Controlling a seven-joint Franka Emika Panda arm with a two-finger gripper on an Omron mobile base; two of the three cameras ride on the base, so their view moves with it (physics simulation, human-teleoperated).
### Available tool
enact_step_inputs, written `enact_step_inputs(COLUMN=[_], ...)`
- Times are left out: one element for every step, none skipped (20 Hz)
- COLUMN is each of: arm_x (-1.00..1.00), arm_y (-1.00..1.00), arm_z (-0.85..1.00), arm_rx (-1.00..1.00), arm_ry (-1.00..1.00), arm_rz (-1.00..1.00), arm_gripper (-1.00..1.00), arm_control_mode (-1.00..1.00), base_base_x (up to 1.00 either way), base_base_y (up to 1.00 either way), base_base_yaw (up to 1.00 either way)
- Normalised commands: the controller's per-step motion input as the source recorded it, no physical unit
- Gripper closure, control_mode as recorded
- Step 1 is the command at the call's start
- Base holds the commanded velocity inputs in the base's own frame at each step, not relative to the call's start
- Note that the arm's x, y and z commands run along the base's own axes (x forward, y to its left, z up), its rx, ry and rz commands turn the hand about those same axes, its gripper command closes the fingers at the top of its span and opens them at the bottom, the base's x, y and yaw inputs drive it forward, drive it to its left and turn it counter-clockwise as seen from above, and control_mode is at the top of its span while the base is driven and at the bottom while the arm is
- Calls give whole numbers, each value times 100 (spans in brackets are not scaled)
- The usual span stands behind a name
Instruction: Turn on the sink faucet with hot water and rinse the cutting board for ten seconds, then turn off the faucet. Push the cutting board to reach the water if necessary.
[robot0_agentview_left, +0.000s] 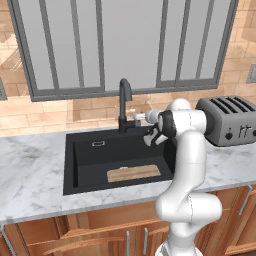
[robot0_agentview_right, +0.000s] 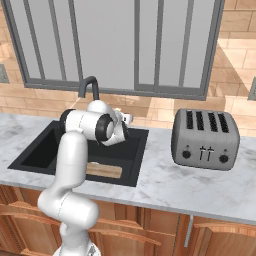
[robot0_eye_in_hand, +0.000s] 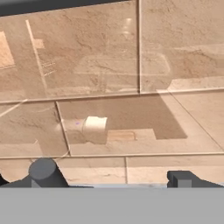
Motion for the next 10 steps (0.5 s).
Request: enact_step_inputs(arm_x=[-8,-9,-11,-11,-11,-11,-9,-4,0,0], arm_y=[-48,-49,-49,-47,-47,-47,-48,-44,-40,-40], arm_z=[0,0,0,0,0,0,0,0,0,0], arm_rx=[0,0,0,0,0,0,0,0,0,0], arm_ry=[0,0,0,0,0,0,0,0,0,0], arm_rz=[0,0,0,0,0,0,0,0,0,0], arm_gripper=[-100,-100,-100,-100,-100,-100,-100,-100,-100,-100], arm_control_mode=[-100,-100,-100,-100,-100,-100,-100,-100,-100,-100], base_base_x=[0,0,0,0,0,0,0,0,0,0], base_base_y=[0,0,0,0,0,0,0,0,0,0], base_base_yaw=[0,0,0,0,0,0,0,0,0,0])
